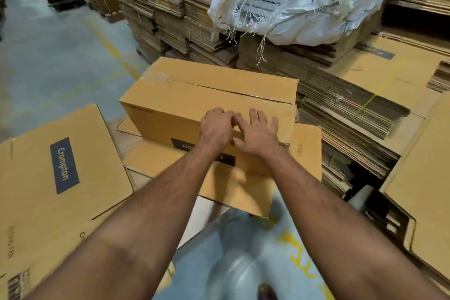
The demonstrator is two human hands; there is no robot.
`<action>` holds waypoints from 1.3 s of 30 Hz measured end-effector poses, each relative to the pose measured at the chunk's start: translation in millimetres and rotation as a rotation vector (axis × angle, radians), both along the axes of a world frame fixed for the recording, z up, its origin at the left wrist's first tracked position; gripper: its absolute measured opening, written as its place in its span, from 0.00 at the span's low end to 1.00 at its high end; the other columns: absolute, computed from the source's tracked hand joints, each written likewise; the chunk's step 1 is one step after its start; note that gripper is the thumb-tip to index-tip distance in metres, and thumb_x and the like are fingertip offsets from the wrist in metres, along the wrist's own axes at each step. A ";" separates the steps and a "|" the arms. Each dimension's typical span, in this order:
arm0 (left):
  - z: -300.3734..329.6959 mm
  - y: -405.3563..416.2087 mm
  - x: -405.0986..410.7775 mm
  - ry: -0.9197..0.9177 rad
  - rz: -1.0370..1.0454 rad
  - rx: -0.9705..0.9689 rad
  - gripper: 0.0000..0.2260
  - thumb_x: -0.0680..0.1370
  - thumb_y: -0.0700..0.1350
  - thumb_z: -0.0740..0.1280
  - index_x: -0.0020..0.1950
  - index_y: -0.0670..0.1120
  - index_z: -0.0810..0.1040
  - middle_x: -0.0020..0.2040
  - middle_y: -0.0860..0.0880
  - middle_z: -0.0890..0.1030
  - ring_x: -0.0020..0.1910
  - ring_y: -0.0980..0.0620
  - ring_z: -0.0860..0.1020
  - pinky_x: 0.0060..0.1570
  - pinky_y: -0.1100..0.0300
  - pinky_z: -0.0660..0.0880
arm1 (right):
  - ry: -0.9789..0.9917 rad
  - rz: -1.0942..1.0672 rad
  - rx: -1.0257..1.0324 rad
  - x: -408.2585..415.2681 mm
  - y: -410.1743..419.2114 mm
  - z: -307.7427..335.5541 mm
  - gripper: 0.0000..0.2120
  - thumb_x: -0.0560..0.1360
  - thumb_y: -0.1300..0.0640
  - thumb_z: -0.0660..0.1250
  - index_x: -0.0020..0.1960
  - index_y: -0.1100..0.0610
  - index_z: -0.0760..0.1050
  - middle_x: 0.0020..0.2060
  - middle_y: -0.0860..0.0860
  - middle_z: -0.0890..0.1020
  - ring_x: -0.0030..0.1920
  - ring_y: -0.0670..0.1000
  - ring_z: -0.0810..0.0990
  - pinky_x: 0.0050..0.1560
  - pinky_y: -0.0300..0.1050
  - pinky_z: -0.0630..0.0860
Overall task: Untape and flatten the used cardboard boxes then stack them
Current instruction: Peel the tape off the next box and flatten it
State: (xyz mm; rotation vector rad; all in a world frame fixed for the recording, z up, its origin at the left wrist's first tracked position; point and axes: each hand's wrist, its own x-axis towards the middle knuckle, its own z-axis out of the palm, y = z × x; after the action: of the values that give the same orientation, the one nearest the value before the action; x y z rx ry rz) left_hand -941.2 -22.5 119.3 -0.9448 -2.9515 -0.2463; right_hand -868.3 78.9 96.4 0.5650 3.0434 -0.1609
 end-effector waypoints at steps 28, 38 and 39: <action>1.3 -99.7 -43.7 -0.347 0.564 -0.247 0.42 0.77 0.71 0.52 0.80 0.44 0.44 0.73 0.37 0.64 0.64 0.38 0.72 0.43 0.49 0.75 | 0.001 -0.221 -0.202 -29.2 74.9 6.0 0.34 0.81 0.42 0.58 0.76 0.63 0.58 0.75 0.65 0.56 0.76 0.63 0.51 0.76 0.59 0.54; 33.4 -119.8 -9.8 -0.365 0.484 -0.243 0.21 0.81 0.47 0.65 0.71 0.45 0.63 0.67 0.45 0.72 0.63 0.44 0.75 0.57 0.51 0.77 | -0.244 0.067 -0.330 -46.6 -107.1 14.1 0.59 0.68 0.28 0.67 0.80 0.58 0.38 0.78 0.57 0.33 0.76 0.62 0.30 0.67 0.80 0.45; 34.5 -122.8 -6.3 -0.374 0.496 -0.205 0.26 0.77 0.44 0.70 0.70 0.45 0.62 0.64 0.45 0.74 0.62 0.45 0.76 0.54 0.53 0.78 | -0.261 0.073 -0.314 -46.3 -126.0 12.4 0.61 0.67 0.29 0.69 0.80 0.57 0.36 0.77 0.57 0.31 0.76 0.63 0.29 0.65 0.82 0.44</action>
State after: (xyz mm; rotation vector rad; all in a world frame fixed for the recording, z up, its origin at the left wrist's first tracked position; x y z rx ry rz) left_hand -947.6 -145.3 153.8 -0.1539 -3.4784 -0.1103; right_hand -914.6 -47.1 108.8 0.4132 2.7054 -0.5080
